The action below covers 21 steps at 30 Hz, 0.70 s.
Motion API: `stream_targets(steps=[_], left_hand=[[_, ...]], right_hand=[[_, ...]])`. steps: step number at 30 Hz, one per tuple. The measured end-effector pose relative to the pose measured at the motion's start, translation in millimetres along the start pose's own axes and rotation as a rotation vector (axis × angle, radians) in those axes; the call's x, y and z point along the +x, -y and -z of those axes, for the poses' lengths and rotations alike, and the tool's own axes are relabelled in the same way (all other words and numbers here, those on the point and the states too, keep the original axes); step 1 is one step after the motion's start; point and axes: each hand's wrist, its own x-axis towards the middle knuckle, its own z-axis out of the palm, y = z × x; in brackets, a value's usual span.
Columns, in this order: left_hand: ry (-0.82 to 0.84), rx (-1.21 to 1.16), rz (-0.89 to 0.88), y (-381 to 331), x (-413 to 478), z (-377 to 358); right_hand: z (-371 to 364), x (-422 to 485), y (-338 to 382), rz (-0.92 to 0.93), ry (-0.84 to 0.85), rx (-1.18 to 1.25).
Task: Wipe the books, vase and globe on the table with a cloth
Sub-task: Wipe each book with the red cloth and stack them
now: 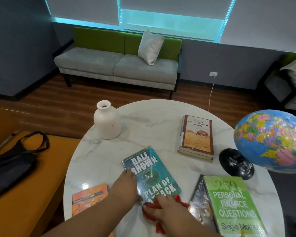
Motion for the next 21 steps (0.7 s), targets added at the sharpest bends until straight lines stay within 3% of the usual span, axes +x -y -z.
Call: stream_targets(steps=[1, 6, 8, 10, 12, 14, 16, 18, 21], left_hand=[[0.003, -0.002, 0.000, 0, 0, 0], [0.023, -0.025, 0.020, 0, 1, 0], [0.015, -0.025, 0.019, 1, 0, -2], [0.006, -0.029, 0.012, 1, 0, -2], [0.001, -0.036, 0.009, 1, 1, -3], [0.004, -0.038, 0.011, 1, 1, -2], [-0.002, -0.035, 0.016, 1, 2, -2], [-0.017, -0.032, 0.016, 1, 1, -2], [-0.043, -0.037, 0.007, 3, -2, -5]], right_hand=[[1, -4, -5, 0.061, -0.073, -0.101], [16, -3, -28, -0.352, -0.154, -0.087], [6, 0, -18, -0.344, -0.063, -0.099], [-11, -1, -11, -0.204, -0.018, -0.028], [-13, -13, -13, 0.025, -0.132, -0.070], [-1, -6, -26, -0.110, -0.237, -0.179], [19, 4, -40, -0.304, -0.197, -0.067], [25, 13, -37, -0.385, -0.132, -0.113], [11, 20, -16, -0.205, 0.030, -0.168]])
